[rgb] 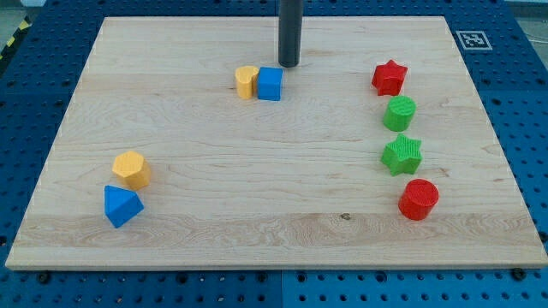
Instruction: Move the blue cube to the bottom right of the yellow heart
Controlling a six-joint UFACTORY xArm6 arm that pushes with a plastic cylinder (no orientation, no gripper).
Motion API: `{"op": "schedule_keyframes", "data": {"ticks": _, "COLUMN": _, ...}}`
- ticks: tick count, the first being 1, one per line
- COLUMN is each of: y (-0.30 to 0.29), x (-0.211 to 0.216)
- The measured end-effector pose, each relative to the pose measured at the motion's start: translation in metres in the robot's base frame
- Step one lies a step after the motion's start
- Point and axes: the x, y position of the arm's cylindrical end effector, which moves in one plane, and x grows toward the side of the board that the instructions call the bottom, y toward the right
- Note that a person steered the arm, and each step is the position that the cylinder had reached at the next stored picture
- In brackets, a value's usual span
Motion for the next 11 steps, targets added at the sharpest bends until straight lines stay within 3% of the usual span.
{"op": "schedule_keyframes", "data": {"ticks": 2, "y": -0.001, "x": 0.022}}
{"op": "schedule_keyframes", "data": {"ticks": 5, "y": 0.002, "x": 0.122}}
{"op": "schedule_keyframes", "data": {"ticks": 7, "y": 0.002, "x": 0.125}}
{"op": "schedule_keyframes", "data": {"ticks": 9, "y": 0.015, "x": 0.084}}
{"op": "schedule_keyframes", "data": {"ticks": 11, "y": 0.015, "x": 0.091}}
